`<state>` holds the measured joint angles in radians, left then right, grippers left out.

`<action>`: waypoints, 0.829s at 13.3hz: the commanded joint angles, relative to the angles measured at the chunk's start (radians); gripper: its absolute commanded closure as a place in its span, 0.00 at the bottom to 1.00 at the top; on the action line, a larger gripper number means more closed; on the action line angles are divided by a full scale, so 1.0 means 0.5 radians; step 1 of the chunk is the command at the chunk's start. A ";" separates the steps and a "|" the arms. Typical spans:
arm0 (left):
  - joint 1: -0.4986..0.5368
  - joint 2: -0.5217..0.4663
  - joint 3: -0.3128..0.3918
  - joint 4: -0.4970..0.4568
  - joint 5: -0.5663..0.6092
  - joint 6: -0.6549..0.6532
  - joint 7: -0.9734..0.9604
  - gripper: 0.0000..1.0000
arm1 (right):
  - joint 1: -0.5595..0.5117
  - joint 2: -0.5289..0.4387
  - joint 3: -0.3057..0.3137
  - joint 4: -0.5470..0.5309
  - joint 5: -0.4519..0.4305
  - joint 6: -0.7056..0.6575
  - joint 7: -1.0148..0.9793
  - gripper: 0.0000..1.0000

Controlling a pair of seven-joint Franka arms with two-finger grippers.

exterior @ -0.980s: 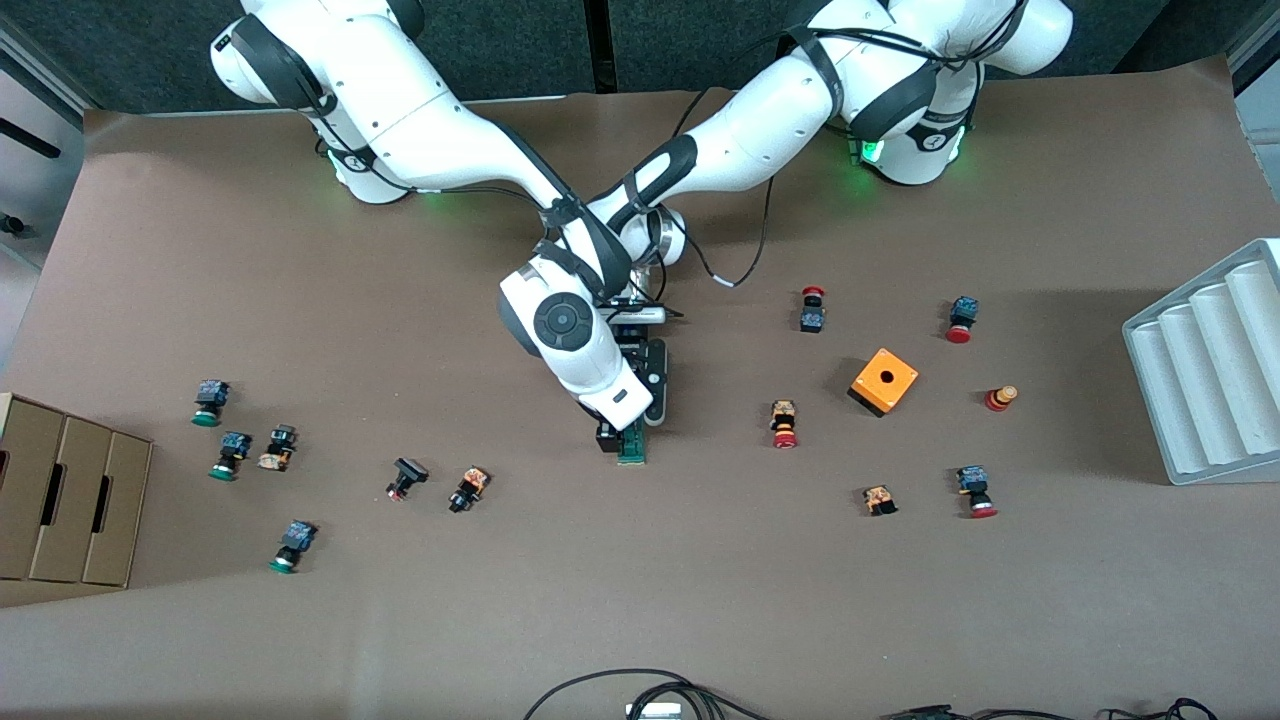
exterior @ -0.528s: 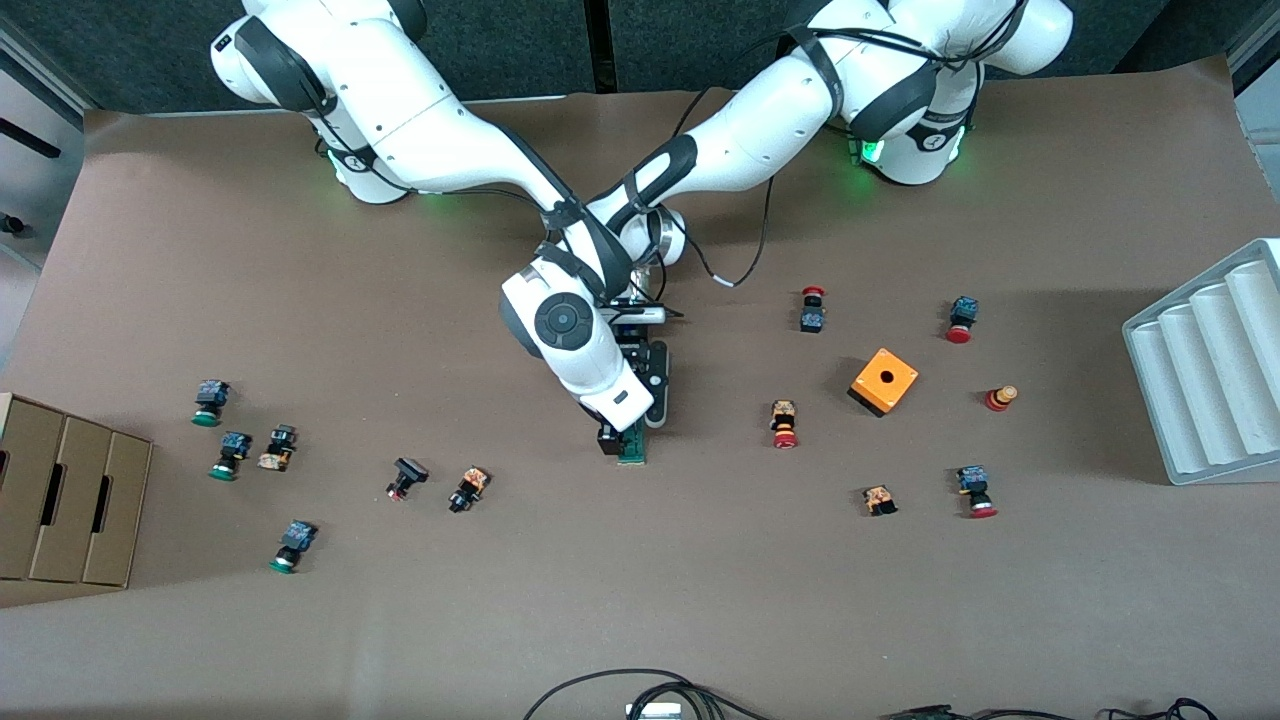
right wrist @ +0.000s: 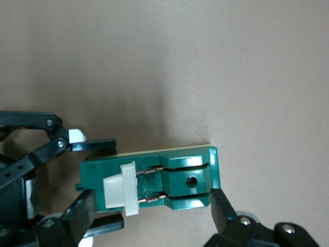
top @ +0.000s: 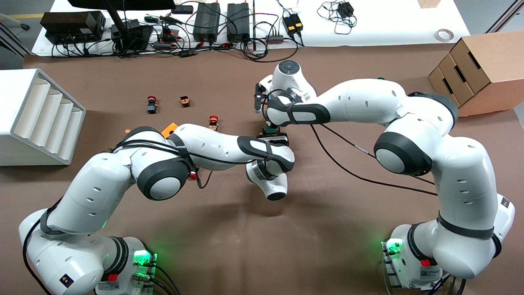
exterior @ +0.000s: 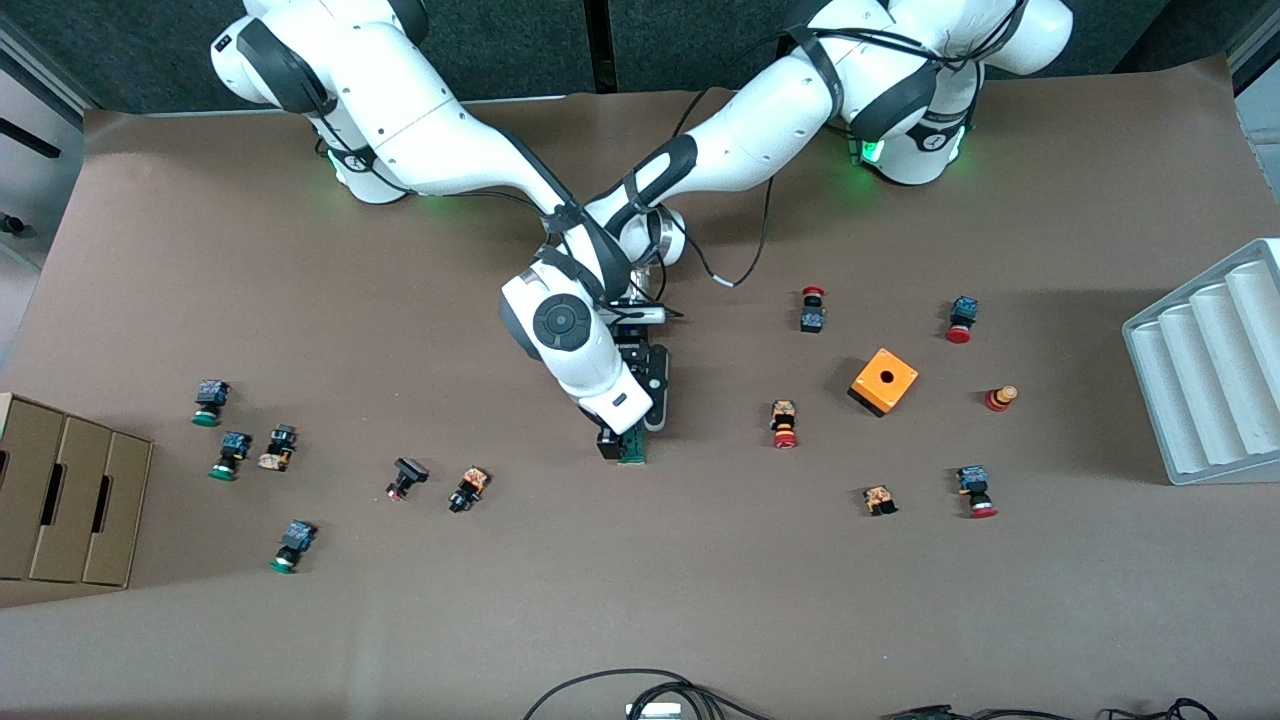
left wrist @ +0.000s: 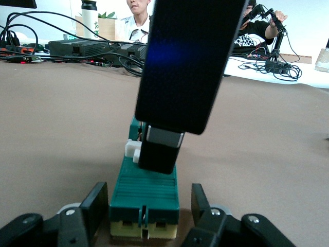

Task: Close load switch with both arms
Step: 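Grip the white lever with the right gripper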

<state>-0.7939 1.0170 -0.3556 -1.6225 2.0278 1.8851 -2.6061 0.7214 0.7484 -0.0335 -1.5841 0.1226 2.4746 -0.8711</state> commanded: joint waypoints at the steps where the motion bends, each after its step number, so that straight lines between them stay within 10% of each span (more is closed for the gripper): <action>1: -0.038 0.028 0.018 0.021 0.022 -0.006 -0.013 0.26 | 0.042 0.049 -0.034 0.054 0.009 0.054 -0.003 0.00; 11: -0.038 0.028 0.018 0.021 0.025 -0.018 -0.016 0.26 | 0.057 0.056 -0.037 0.051 -0.021 0.061 -0.025 0.00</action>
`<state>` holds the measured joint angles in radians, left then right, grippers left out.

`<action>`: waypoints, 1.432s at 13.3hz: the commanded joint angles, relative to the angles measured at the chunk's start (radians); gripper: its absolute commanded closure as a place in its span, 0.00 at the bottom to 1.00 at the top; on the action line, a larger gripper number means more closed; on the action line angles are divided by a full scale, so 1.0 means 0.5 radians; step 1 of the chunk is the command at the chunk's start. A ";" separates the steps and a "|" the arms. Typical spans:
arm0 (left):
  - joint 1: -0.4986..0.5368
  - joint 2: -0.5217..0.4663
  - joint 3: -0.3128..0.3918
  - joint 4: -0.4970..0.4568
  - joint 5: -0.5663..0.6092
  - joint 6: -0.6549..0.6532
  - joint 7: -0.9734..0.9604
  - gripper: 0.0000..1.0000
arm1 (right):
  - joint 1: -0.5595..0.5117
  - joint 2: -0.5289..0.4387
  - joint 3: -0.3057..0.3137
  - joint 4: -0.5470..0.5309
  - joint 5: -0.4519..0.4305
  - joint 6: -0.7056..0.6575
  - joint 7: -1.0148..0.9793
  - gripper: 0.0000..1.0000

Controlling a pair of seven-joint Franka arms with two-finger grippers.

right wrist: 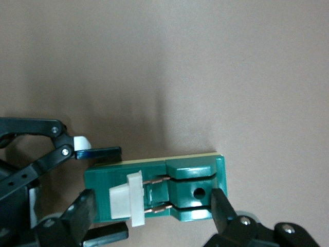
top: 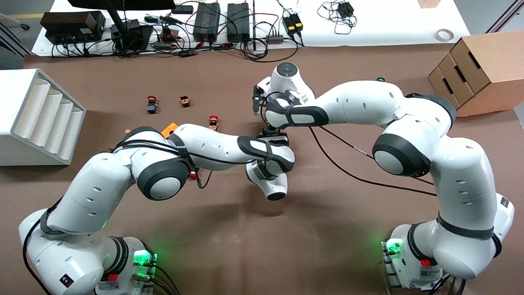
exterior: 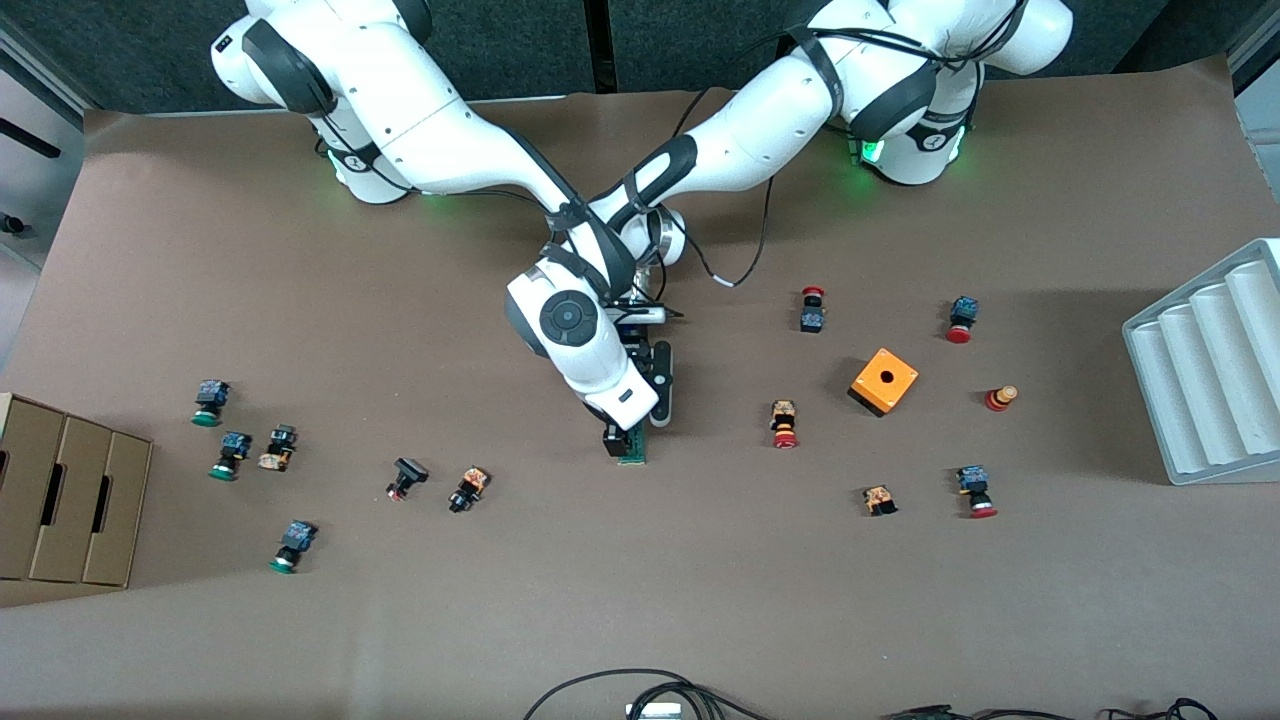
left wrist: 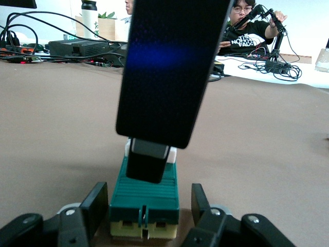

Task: Close load switch with both arms
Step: 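Grip the white lever with the right gripper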

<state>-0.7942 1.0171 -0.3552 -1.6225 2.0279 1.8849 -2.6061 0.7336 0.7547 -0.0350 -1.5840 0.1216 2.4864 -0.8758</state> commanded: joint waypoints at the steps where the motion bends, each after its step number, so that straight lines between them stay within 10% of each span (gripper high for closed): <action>1: -0.038 0.028 0.017 0.021 0.024 -0.018 -0.016 0.26 | 0.033 0.043 -0.034 0.051 -0.022 0.037 -0.015 0.00; 19: -0.038 0.024 0.017 0.021 0.021 -0.018 -0.009 0.27 | 0.033 0.040 -0.040 0.054 -0.028 0.037 -0.015 0.14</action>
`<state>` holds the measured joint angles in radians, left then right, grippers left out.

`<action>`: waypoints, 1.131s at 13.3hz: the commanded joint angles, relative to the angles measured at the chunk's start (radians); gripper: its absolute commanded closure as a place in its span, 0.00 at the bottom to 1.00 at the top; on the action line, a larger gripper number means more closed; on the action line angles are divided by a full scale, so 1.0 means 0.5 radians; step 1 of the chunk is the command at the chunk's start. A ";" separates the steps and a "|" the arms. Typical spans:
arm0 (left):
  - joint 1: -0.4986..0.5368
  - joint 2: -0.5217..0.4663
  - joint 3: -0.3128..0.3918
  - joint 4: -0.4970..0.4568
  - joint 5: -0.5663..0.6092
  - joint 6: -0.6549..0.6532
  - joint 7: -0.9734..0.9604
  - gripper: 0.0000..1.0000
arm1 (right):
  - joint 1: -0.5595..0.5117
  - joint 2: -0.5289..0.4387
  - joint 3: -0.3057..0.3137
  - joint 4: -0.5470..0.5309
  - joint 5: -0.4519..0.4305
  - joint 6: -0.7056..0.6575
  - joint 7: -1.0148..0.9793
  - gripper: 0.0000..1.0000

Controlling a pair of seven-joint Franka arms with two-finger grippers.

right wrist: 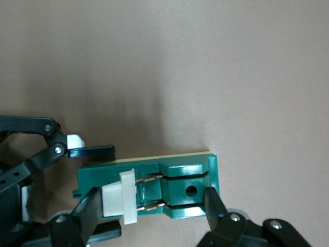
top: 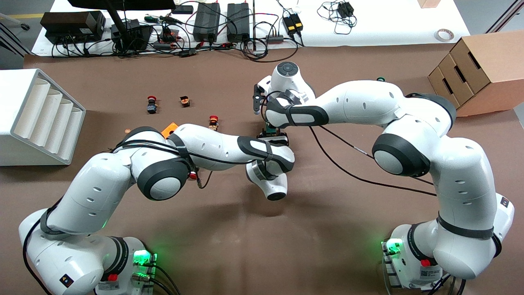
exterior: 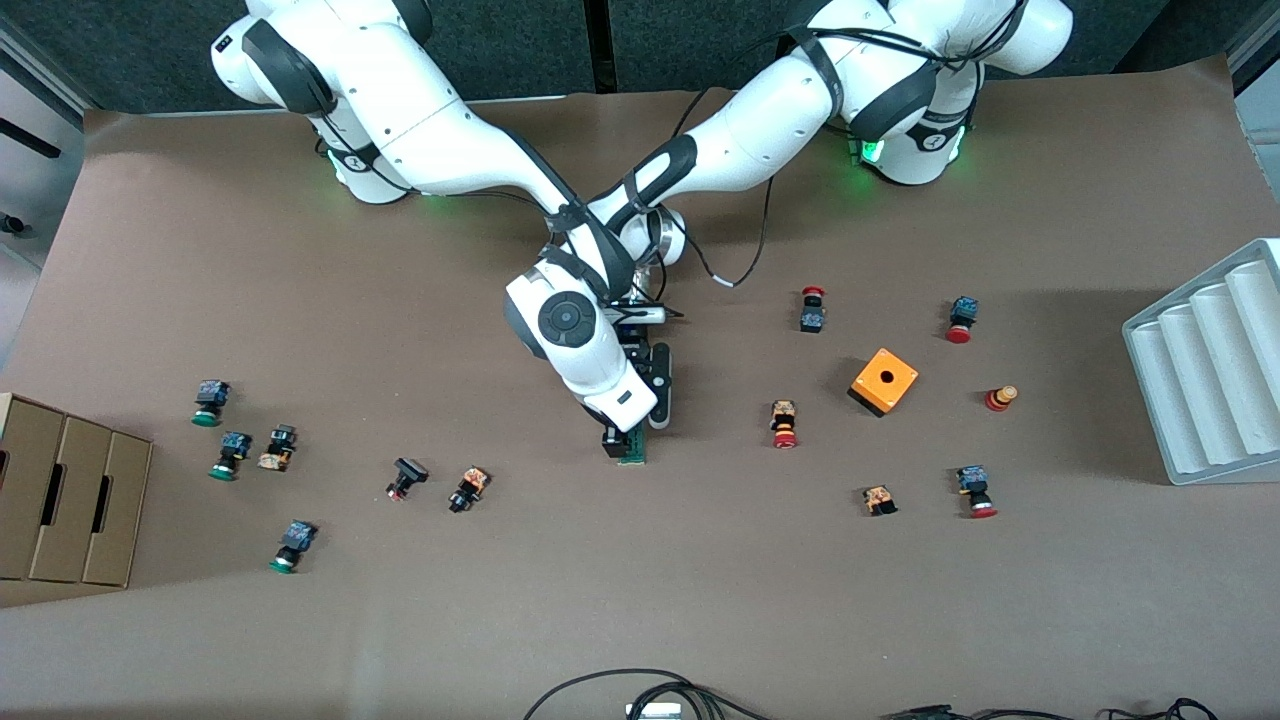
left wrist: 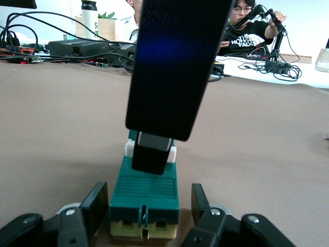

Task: Close load switch with both arms
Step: 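Grip the white lever with the right gripper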

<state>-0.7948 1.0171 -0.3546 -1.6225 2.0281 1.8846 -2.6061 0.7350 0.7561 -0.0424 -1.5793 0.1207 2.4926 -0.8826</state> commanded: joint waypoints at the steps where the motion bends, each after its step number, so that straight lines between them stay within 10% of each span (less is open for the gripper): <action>1: -0.036 0.024 0.016 0.021 0.021 -0.017 -0.010 0.27 | 0.030 0.040 -0.026 0.045 -0.027 0.025 -0.002 0.14; 15: -0.033 0.021 0.016 0.021 0.021 -0.020 -0.006 0.27 | 0.024 0.022 -0.026 0.097 -0.125 -0.003 -0.014 0.18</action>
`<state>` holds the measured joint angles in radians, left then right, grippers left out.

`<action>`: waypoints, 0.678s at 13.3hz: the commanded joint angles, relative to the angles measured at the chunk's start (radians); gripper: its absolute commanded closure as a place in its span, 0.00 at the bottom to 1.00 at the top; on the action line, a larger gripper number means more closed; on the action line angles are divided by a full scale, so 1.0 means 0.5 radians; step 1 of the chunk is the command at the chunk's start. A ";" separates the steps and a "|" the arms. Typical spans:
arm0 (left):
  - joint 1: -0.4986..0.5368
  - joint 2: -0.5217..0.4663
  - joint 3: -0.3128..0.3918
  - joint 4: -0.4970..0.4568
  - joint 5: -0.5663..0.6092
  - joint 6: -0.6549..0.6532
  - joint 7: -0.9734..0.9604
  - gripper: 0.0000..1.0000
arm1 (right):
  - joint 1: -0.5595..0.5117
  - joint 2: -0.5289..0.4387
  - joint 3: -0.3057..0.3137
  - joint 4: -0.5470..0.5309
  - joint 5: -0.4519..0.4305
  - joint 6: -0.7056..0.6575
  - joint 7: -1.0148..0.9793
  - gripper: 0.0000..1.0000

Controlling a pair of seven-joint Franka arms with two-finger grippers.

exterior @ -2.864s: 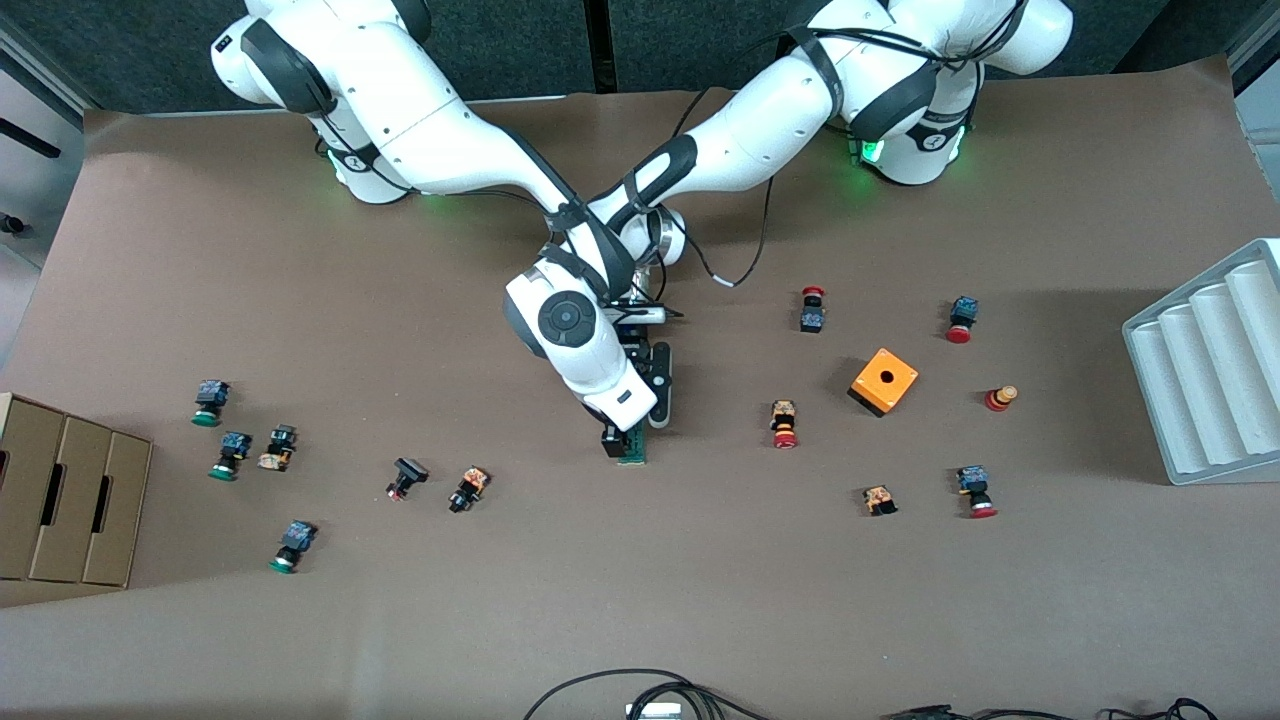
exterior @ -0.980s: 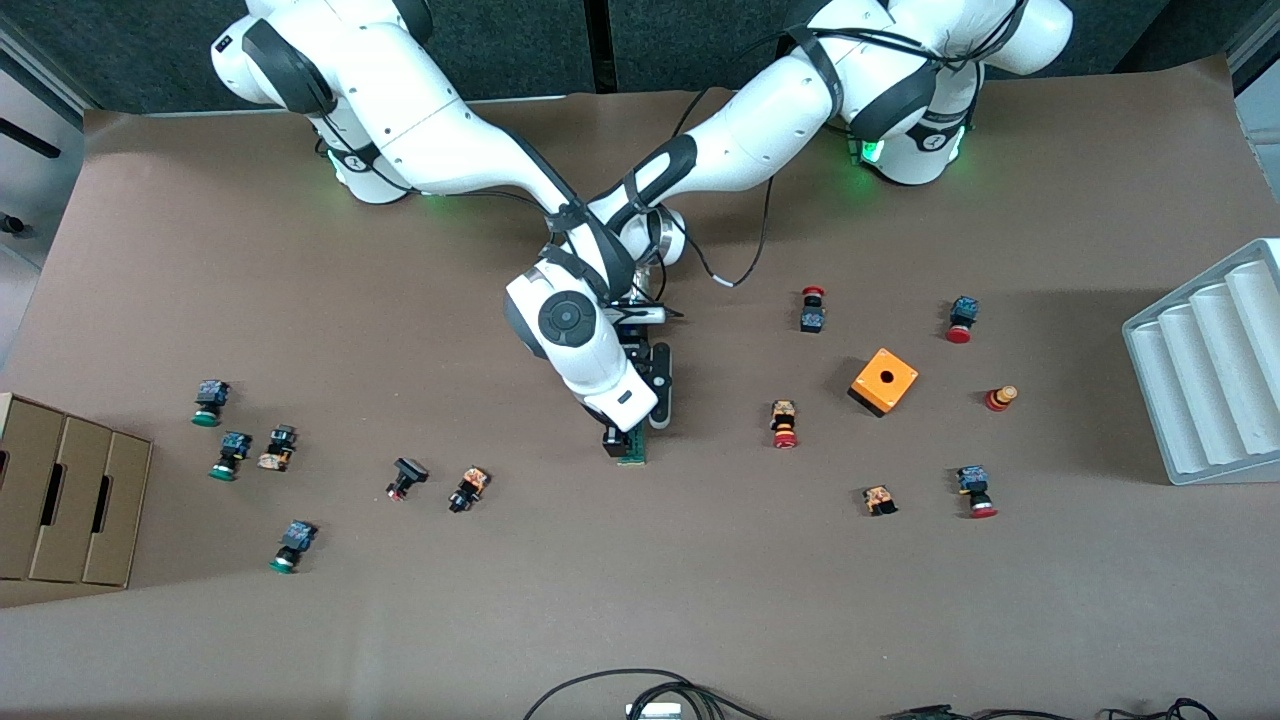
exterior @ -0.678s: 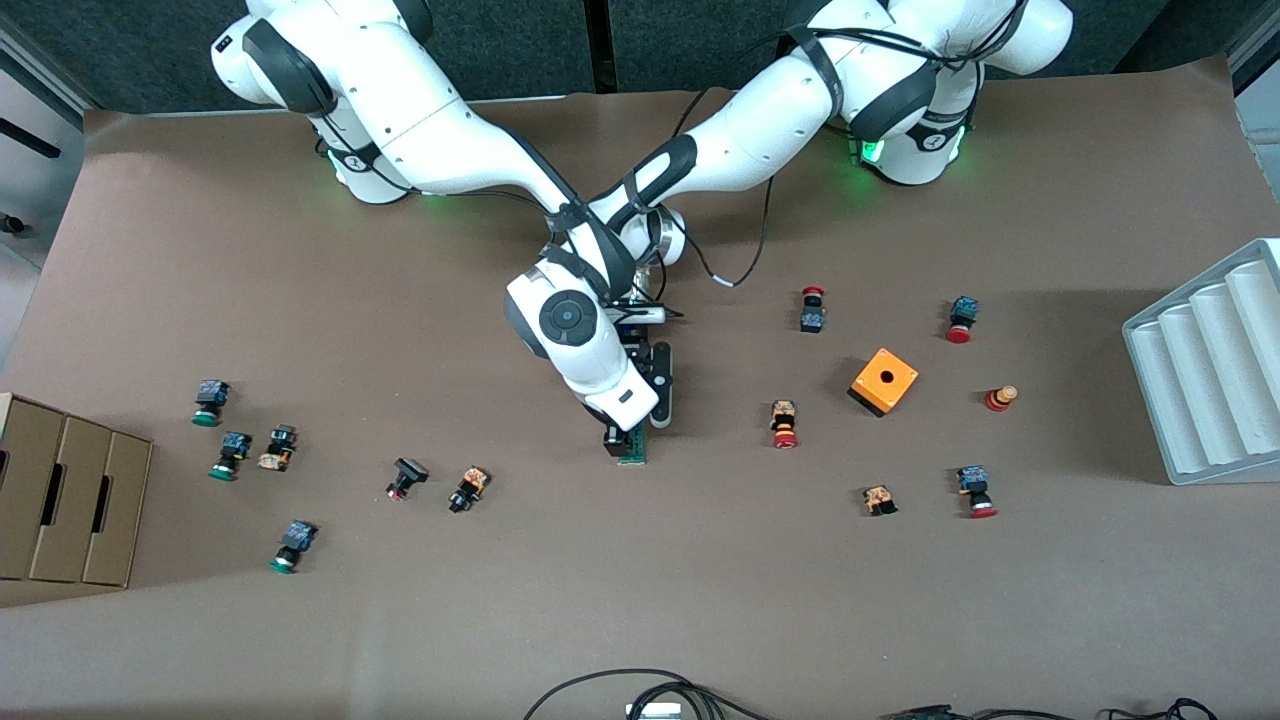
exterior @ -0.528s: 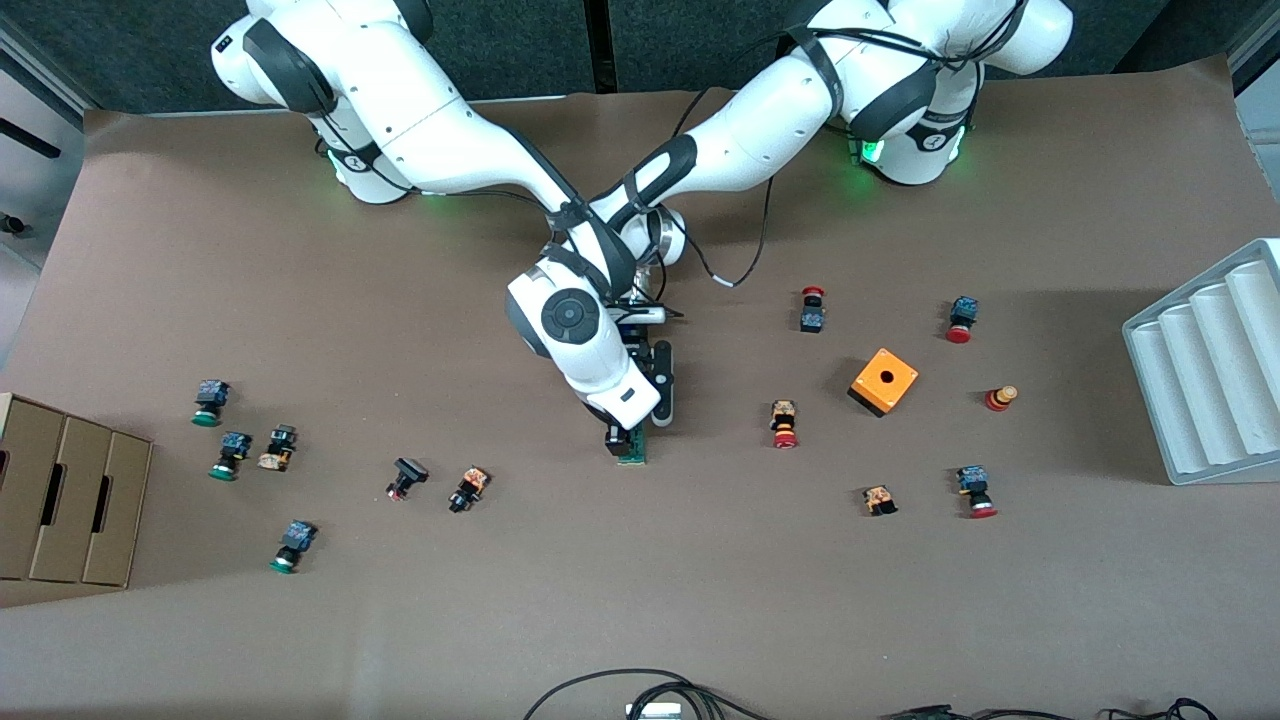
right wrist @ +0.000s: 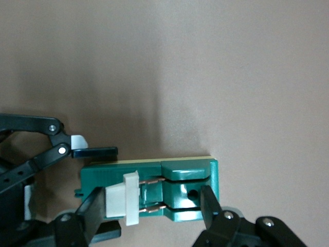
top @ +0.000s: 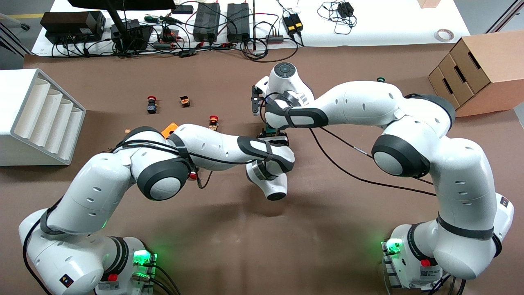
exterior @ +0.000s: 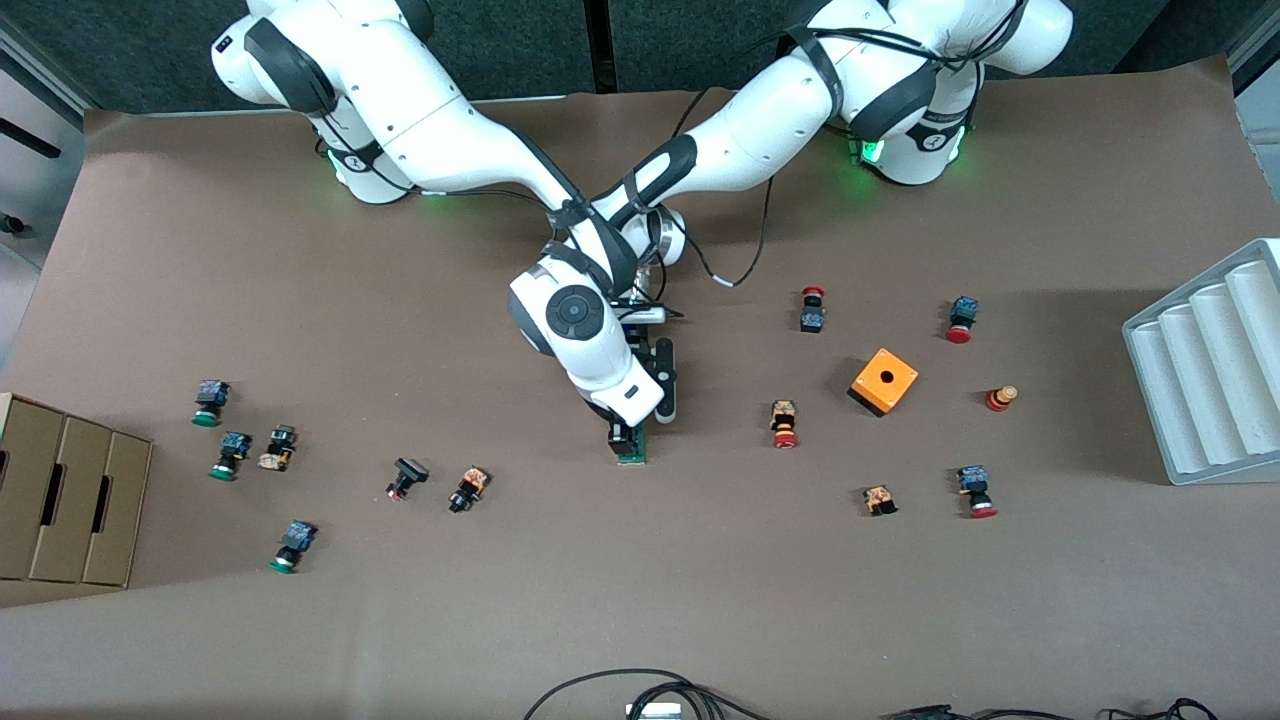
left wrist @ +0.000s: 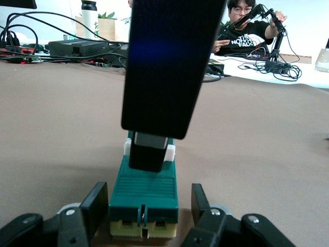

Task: Close load switch with both arms
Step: 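Grip the white lever with the right gripper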

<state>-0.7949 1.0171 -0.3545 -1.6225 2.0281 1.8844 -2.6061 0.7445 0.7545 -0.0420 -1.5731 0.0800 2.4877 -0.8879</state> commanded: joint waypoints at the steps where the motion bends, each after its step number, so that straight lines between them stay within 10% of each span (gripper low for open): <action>1: -0.033 0.021 0.016 0.021 0.021 -0.020 -0.006 0.27 | 0.002 0.022 -0.026 0.084 -0.043 0.007 -0.007 0.18; 9: -0.033 0.021 0.016 0.021 0.021 -0.020 -0.003 0.27 | -0.016 0.016 -0.026 0.084 -0.047 0.007 -0.013 0.18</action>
<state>-0.7949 1.0171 -0.3545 -1.6225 2.0282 1.8844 -2.6061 0.7445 0.7513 -0.0431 -1.5723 0.0800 2.4846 -0.8880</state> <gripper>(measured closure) 0.264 0.181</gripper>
